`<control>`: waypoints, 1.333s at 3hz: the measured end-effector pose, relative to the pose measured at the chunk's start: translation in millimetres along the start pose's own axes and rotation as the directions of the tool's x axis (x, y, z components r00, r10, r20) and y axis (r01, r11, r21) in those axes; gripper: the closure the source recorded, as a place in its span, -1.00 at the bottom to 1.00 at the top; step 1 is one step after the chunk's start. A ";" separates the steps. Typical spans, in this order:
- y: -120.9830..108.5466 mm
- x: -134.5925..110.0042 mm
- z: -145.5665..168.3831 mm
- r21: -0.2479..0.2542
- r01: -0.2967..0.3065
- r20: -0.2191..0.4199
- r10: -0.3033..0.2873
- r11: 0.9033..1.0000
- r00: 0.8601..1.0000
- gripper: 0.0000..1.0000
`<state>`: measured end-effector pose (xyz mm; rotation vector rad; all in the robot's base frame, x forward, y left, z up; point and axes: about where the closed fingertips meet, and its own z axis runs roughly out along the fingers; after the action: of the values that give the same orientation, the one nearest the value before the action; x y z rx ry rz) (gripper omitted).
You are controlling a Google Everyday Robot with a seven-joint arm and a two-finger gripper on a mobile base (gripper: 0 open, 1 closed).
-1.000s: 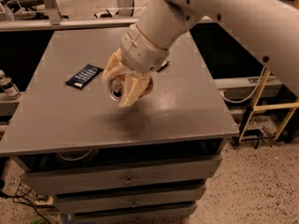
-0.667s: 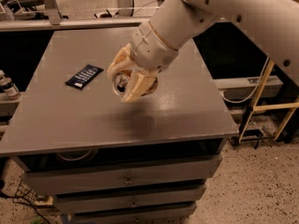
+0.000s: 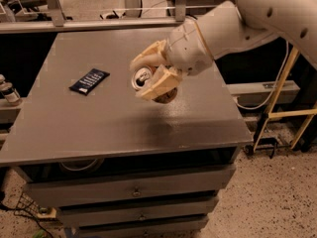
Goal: Place orange can upright
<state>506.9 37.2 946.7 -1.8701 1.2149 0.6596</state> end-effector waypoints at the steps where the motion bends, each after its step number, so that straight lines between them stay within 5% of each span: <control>1: -1.5 0.0 -6.7 0.053 -0.096 0.133 0.088 0.994 0.987 1.00; 3: -3.9 3.8 -11.7 0.074 -0.127 0.197 0.110 0.989 0.974 1.00; 4: -8.8 8.9 -19.9 0.090 -0.179 0.295 0.146 0.980 0.944 1.00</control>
Offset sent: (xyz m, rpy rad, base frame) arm 0.0019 -0.0046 0.0009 0.1137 0.0624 -0.0442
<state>518.7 18.0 953.8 -1.5266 1.1962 0.8975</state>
